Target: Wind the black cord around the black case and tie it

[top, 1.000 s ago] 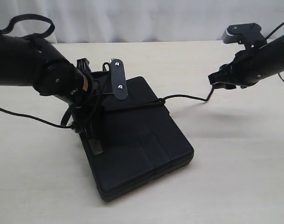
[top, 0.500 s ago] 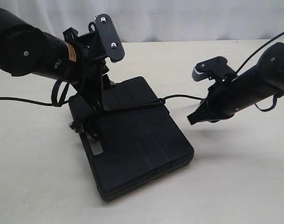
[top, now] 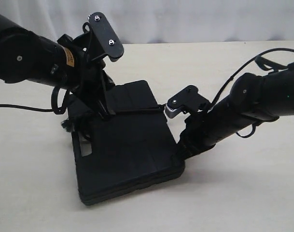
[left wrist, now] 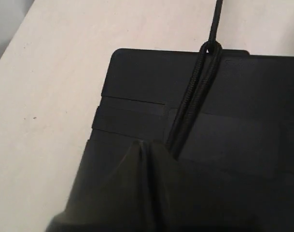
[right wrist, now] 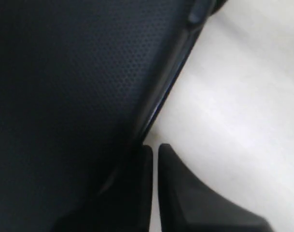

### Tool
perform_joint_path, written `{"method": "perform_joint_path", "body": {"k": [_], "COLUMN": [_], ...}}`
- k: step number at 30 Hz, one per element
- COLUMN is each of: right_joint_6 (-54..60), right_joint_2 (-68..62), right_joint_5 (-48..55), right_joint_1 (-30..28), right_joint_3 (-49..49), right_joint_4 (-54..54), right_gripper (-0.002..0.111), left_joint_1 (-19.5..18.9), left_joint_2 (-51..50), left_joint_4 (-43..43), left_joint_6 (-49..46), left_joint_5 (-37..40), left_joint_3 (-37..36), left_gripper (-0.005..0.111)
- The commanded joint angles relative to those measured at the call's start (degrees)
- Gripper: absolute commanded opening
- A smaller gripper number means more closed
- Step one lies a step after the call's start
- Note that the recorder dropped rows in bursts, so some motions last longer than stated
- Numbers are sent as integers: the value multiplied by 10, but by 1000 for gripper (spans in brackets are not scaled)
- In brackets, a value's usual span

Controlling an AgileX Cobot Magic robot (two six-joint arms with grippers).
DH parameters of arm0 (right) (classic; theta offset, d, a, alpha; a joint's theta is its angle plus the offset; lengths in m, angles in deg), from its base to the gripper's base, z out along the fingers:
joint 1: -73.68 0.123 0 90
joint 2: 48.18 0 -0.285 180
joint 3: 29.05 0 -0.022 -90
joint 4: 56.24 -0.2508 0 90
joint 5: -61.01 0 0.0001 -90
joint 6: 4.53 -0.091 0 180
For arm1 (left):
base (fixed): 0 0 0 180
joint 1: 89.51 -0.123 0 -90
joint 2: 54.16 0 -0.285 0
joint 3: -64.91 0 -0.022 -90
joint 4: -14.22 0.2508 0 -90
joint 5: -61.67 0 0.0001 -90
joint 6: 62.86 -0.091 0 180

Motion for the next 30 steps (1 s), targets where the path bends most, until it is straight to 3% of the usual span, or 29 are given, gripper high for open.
{"method": "perform_joint_path", "body": {"k": [1, 6, 9, 15, 16, 21, 25, 30], "right_joint_6": [35, 35, 35, 35, 36, 41, 41, 41], "right_joint_2": [-1, -1, -1, -1, -1, -1, -1, -1], "right_joint_5": [-41, -55, -55, -55, -55, -55, -55, -55], "right_joint_1": [27, 25, 25, 25, 25, 25, 25, 25], "right_joint_3": [0, 0, 0, 0, 0, 0, 0, 0], "right_joint_4": [-24, -24, -24, -19, -19, -19, -19, -19], "right_gripper": [4, 4, 4, 4, 4, 4, 4, 4], "left_joint_1": [0, 0, 14, 101, 131, 181, 186, 186], "left_joint_2": [4, 4, 4, 4, 4, 0, -30, -92], "left_joint_4": [-24, -51, -133, -334, -360, -387, -386, -386], "left_joint_6": [1, -6, -94, -323, -374, -417, -446, -446], "left_joint_5": [20, 43, 55, 94, 93, 18, -3, -101], "left_joint_3": [-15, -49, -71, -114, -131, -176, -187, -187], "left_gripper": [0, 0, 0, 0, 0, 0, 0, 0]}}
